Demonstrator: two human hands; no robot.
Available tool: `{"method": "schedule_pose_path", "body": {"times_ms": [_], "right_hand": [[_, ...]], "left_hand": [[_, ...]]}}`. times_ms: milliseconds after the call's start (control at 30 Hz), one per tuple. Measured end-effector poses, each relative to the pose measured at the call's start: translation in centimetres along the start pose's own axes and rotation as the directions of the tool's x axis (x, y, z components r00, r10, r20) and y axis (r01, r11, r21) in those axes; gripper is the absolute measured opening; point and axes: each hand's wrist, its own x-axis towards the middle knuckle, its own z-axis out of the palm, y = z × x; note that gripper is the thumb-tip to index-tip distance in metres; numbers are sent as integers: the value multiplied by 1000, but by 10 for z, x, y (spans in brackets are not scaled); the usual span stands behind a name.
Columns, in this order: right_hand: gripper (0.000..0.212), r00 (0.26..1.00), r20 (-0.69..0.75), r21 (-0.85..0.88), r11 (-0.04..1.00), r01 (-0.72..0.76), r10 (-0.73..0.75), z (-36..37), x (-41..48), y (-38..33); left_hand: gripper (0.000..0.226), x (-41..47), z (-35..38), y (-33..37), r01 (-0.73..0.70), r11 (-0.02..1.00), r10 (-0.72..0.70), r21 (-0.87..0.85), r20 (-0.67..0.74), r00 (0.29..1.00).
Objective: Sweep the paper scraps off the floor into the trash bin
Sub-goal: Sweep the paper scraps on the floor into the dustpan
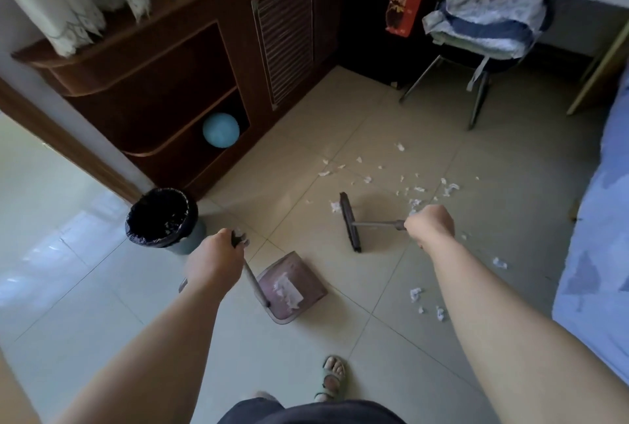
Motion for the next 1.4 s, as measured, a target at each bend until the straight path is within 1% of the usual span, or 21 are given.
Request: {"method": "schedule_pose_path", "body": {"times_ms": [100, 233, 367, 467, 567, 633, 700, 767, 833, 900, 933, 967, 1000, 1033, 1067, 1100, 1133, 1167, 1200, 1267, 1400], "right_hand": [[25, 999, 16, -54, 998, 45, -44, -14, -4, 3], [33, 998, 11, -114, 991, 70, -69, -25, -12, 13], [17, 992, -7, -256, 959, 122, -128, -13, -27, 29], [5, 985, -16, -292, 943, 160, -172, -2, -36, 39], [10, 985, -40, -290, 946, 147, -166, 4, -44, 47], [10, 981, -52, -270, 949, 164, -185, 4, -51, 54], [20, 976, -76, -279, 944, 178, -206, 3, -60, 60], [18, 974, -82, -319, 932, 175, -211, 0, -70, 62], [15, 983, -64, -353, 926, 136, -169, 2, -82, 59], [19, 996, 24, -383, 920, 88, -85, 9, -99, 55], [18, 996, 84, -378, 925, 50, -20, 15, -106, 54], [17, 988, 144, -323, 946, -11, 61, 22, -112, 54], [18, 964, 219, -205, 973, -107, 152, 33, -118, 55], [15, 920, 314, -55, 972, -228, 234, 44, -123, 58], [15, 862, 414, 81, 931, -356, 293, 54, -127, 61], [18, 807, 490, 191, 862, -469, 330, 63, -131, 64], [21, 769, 532, 266, 792, -549, 355, 70, -133, 69], [22, 746, 553, 317, 735, -600, 370, 75, -135, 73], [23, 738, 556, 358, 691, -627, 382, 79, -136, 77], [24, 759, 517, 432, 645, -630, 395, 82, -136, 85], [22, 814, 418, 501, 645, -577, 403, 75, -140, 98]], "left_hand": [[19, -3, 4, 11, -5, 1000, 5, 21, -3, 1000], [18, -11, 12, 19, -7, 1000, 7, -7, -7, 1000], [19, -16, 16, 20, -24, 999, 24, -35, 0, 1000], [19, -19, 18, 20, -36, 998, 36, -51, -1, 999], [21, -22, 20, 22, -48, 996, 49, -78, 6, 999], [21, -22, 22, 22, -63, 995, 63, -81, 3, 998], [21, -22, 20, 19, -82, 993, 82, -80, 6, 997], [21, -21, 19, 16, -103, 991, 104, -85, 7, 995], [21, -20, 17, 15, -130, 988, 132, -81, 21, 991], [21, -20, 15, 15, -156, 985, 158, -74, 34, 987], [21, -20, 14, 15, -167, 984, 169, -69, 35, 985], [21, -20, 13, 14, -182, 981, 184, -60, 37, 982], [21, -20, 11, 13, -198, 979, 200, -51, 38, 979], [21, -20, 10, 11, -211, 977, 212, -44, 39, 976], [21, -20, 9, 9, -219, 975, 220, -42, 39, 975], [21, -20, 8, 6, -229, 973, 230, -40, 42, 972], [21, -21, 7, 4, -235, 971, 237, -44, 44, 971], [21, -21, 6, 2, -244, 969, 246, -47, 45, 968], [21, -21, 6, 1, -257, 965, 259, -49, 45, 965], [21, -21, 4, 0, -284, 958, 286, -41, 48, 957], [21, -26, 7, 9, -325, 945, 326, -25, 80, 942]]}}
